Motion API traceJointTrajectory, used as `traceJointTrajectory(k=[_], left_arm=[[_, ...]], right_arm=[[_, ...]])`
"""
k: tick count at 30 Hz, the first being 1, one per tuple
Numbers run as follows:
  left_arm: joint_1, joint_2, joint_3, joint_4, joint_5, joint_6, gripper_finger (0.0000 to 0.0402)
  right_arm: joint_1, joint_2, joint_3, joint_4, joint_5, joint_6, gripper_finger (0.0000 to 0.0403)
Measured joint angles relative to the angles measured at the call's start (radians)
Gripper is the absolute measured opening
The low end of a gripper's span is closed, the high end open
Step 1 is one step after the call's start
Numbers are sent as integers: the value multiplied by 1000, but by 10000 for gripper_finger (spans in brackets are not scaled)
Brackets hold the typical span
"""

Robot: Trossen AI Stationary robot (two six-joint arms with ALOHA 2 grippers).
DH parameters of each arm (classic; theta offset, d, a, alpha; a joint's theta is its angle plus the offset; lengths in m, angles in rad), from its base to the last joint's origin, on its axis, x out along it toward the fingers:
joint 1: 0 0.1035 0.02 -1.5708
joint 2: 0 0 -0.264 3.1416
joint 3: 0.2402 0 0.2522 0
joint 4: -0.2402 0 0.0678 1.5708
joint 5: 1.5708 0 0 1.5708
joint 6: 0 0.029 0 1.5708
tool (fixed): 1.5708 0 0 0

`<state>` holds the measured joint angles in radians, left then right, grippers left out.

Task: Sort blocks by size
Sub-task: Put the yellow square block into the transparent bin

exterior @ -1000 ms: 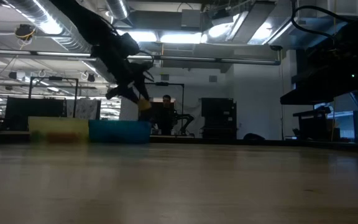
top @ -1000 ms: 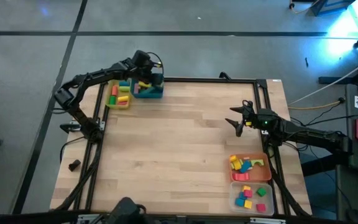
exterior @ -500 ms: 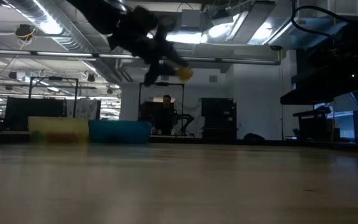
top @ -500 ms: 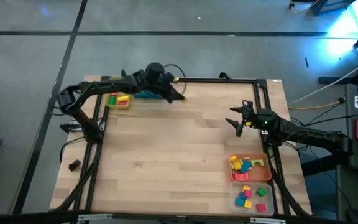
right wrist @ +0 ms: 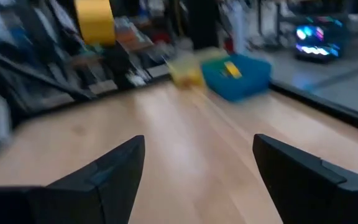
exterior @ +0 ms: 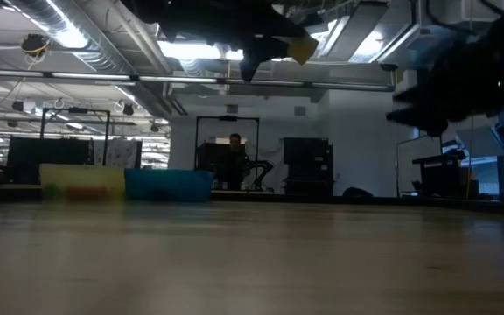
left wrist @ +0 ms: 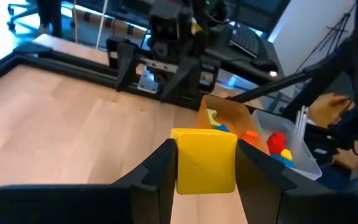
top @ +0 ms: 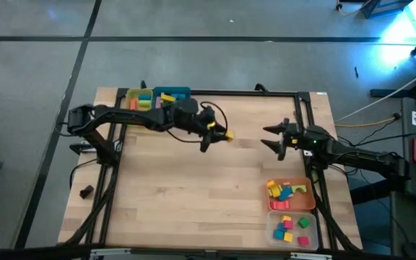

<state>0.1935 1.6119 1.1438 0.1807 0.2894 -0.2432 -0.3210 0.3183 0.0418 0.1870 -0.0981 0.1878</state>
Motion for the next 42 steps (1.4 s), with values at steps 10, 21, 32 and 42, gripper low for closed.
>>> traceJointTrajectory(k=[10, 21, 32, 42], left_arm=[[-65, 0, 0, 70, -84, 79, 123], [-107, 115, 1, 353, -160, 121, 123], [-109, 252, 1, 638, -185, 121, 123], [-109, 272, 1, 677, -198, 129, 123]], right_arm=[[0, 0, 0, 243, -130, 150, 298], [1, 52, 0, 403, -187, 143, 298], [1, 198, 0, 533, -210, 8, 298], [1, 333, 76, 572, -211, -66, 298]])
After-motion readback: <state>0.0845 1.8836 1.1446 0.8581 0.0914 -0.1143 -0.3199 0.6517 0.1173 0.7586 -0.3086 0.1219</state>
